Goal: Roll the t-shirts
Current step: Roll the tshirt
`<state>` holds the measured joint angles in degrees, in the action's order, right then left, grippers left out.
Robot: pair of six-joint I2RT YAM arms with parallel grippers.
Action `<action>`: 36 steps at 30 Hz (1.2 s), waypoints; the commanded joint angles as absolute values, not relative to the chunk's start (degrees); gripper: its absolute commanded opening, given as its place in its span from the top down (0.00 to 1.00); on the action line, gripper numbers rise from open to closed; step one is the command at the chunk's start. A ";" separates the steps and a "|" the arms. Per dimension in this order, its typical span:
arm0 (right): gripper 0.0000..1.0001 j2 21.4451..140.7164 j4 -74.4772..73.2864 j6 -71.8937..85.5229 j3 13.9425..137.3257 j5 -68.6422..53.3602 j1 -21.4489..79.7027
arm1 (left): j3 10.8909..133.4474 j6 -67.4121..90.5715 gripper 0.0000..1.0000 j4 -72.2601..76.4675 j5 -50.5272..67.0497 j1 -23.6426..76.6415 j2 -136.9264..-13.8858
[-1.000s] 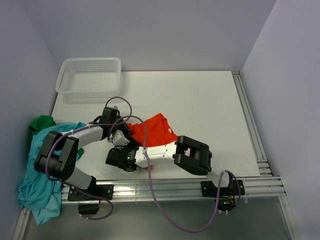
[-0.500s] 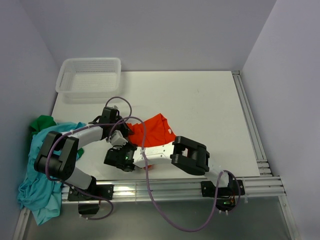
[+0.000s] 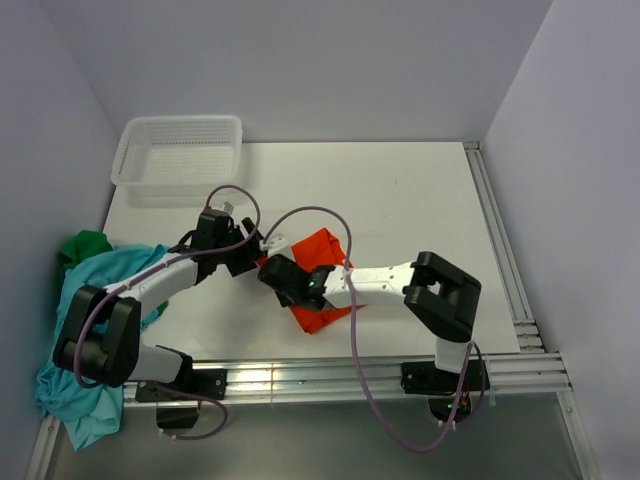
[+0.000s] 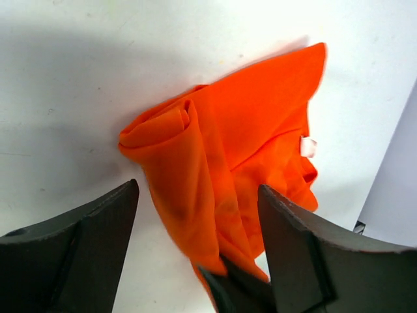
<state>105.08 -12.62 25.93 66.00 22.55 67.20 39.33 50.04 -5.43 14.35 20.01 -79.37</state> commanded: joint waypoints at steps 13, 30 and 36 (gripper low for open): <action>1.00 101.67 25.38 39.97 44.39 -34.85 42.64 | 29.28 46.41 0.12 10.16 19.24 18.54 -69.78; 1.00 124.27 77.85 74.08 37.79 -58.09 28.83 | 18.63 45.88 0.08 37.26 19.43 19.95 -77.59; 1.00 126.21 79.80 76.81 38.41 -58.53 27.86 | 19.43 46.32 0.12 44.46 18.19 21.09 -85.42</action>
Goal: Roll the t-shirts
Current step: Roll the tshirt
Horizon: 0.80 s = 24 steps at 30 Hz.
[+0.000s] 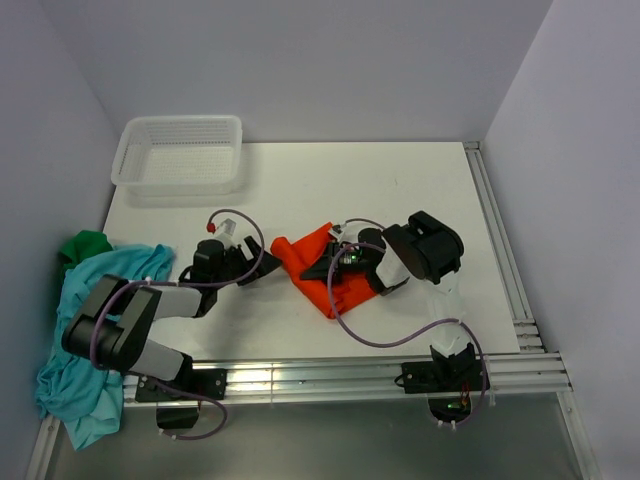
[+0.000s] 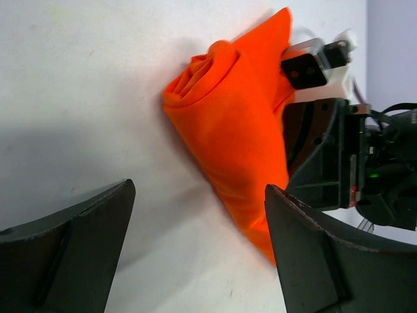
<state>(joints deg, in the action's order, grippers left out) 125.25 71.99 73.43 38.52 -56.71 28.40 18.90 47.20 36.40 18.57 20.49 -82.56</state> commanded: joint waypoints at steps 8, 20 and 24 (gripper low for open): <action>1.00 127.97 81.65 78.13 38.76 -58.97 27.51 | 19.07 50.18 0.08 58.70 18.99 21.71 -96.14; 1.00 128.32 80.68 76.99 38.76 -58.80 27.42 | 22.23 54.58 0.22 64.42 18.72 22.41 -105.20; 1.00 128.32 81.04 77.26 38.76 -58.97 27.42 | 23.11 55.02 0.30 65.83 18.90 23.03 -107.31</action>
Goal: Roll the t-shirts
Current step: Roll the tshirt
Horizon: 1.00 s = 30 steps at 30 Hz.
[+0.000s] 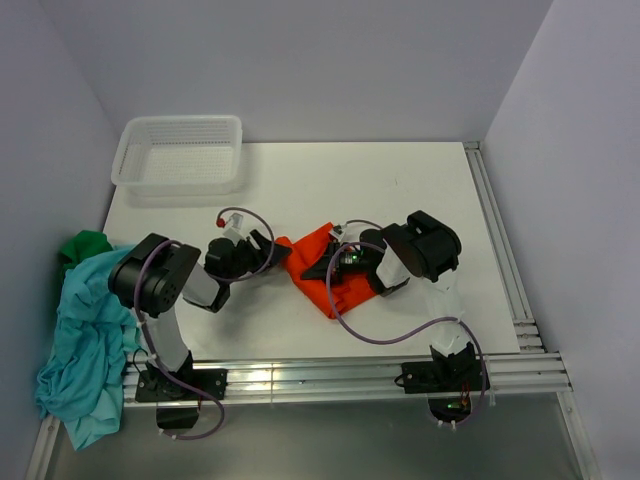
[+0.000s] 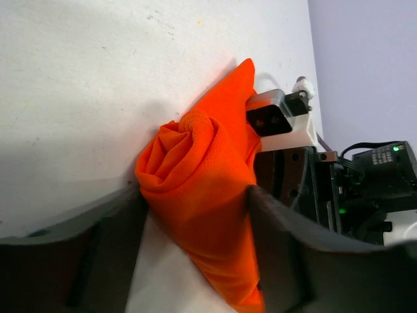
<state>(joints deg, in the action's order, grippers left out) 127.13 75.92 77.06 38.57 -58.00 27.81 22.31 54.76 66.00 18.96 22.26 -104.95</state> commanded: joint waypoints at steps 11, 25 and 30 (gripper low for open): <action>1.00 126.92 76.66 73.49 37.88 -58.36 27.42 | 25.75 53.44 1.00 60.83 17.76 23.47 -105.48; 0.43 105.22 35.80 46.25 37.53 -46.25 28.30 | 29.97 45.88 1.00 38.15 11.16 24.26 -93.08; 0.33 94.60 19.97 37.10 36.83 -37.90 30.93 | 30.59 45.88 1.00 36.57 11.43 24.78 -93.43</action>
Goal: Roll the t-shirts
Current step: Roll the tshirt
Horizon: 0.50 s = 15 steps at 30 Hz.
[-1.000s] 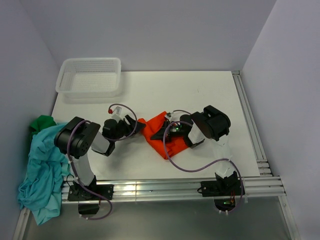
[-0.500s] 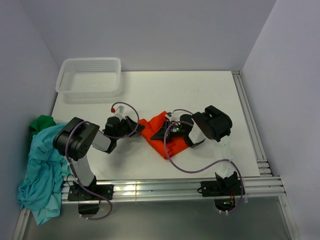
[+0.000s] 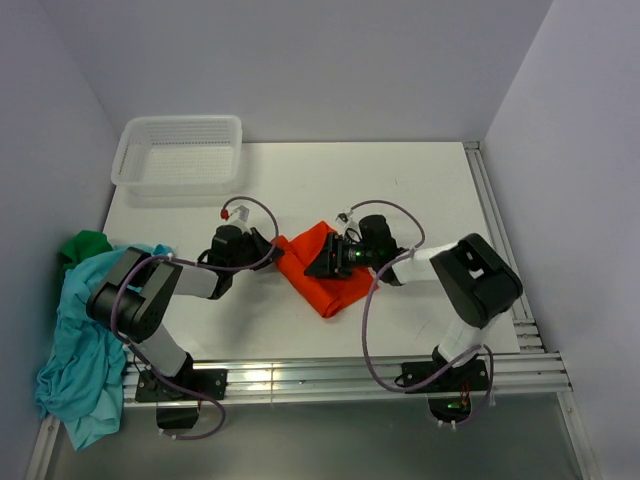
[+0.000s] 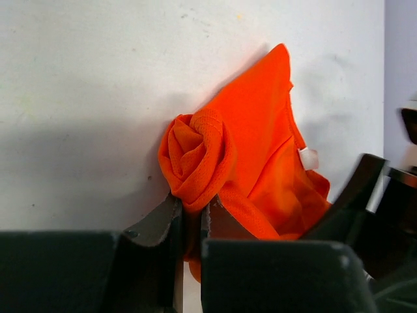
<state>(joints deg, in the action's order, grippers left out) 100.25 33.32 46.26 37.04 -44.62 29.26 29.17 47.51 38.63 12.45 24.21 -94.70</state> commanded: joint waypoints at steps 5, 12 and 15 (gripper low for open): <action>0.37 88.69 8.55 32.61 36.65 -26.48 37.52 | 31.81 45.88 1.00 33.84 11.07 24.87 -93.34; 0.76 82.63 4.57 34.89 32.79 -19.09 42.80 | 33.40 45.79 1.00 28.66 10.37 24.87 -92.02; 0.97 79.81 3.69 36.73 31.12 -18.20 43.77 | 33.84 45.35 1.00 26.63 10.20 24.87 -90.97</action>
